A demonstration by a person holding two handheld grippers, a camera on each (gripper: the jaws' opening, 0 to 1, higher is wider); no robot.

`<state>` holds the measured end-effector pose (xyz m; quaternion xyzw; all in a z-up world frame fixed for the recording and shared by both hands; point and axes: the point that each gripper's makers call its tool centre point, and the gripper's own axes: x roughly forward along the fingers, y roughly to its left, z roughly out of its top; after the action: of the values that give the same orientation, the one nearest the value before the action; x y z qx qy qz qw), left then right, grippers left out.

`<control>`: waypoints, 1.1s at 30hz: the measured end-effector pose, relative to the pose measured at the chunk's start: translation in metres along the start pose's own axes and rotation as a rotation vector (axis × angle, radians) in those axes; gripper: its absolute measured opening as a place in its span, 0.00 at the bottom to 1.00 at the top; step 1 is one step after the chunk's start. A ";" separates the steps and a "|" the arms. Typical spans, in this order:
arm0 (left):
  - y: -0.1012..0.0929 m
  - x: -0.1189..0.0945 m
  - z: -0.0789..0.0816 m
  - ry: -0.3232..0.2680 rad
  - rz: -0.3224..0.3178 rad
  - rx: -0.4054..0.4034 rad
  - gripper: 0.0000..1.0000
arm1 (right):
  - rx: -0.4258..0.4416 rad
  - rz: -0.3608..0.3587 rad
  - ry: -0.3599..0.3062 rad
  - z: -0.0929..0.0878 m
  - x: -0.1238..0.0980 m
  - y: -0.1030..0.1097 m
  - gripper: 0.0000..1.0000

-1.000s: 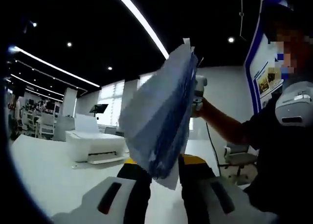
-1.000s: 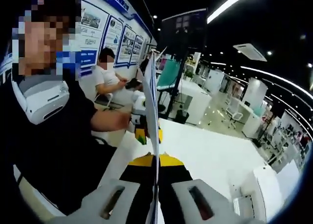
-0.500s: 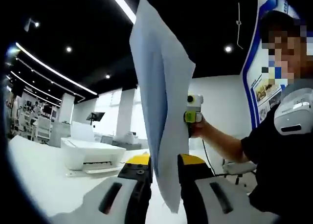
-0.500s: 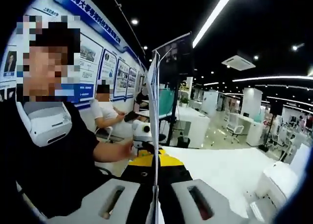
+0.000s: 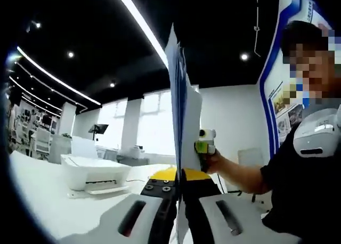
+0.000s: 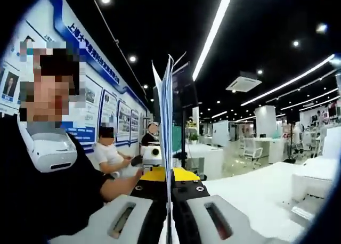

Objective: Organize the stack of printing papers by aligning and flattening the scattered papers on the table

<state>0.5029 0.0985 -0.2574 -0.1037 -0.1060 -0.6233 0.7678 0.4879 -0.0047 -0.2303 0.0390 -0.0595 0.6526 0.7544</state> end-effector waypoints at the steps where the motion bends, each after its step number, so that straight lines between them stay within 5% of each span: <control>1: 0.002 0.000 -0.002 0.027 0.015 0.006 0.07 | -0.010 -0.006 0.001 -0.003 -0.001 0.001 0.00; 9: 0.009 0.004 -0.009 0.181 0.083 0.062 0.06 | -0.107 -0.115 0.028 -0.026 -0.008 -0.003 0.00; 16: 0.013 0.012 -0.021 0.290 0.123 0.118 0.06 | -0.111 -0.187 0.042 -0.044 -0.019 -0.014 0.00; 22: 0.012 0.011 -0.037 0.327 0.113 0.144 0.07 | -0.116 -0.217 0.084 -0.063 -0.024 -0.020 0.00; 25: 0.010 0.009 -0.051 0.344 0.097 0.069 0.22 | -0.091 -0.241 0.154 -0.084 -0.025 -0.025 0.12; 33: 0.019 0.010 -0.057 0.334 0.110 0.050 0.21 | -0.074 -0.243 0.139 -0.083 -0.025 -0.027 0.14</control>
<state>0.5256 0.0765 -0.3096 0.0149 0.0134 -0.5861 0.8100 0.5139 -0.0216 -0.3158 -0.0273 -0.0262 0.5548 0.8311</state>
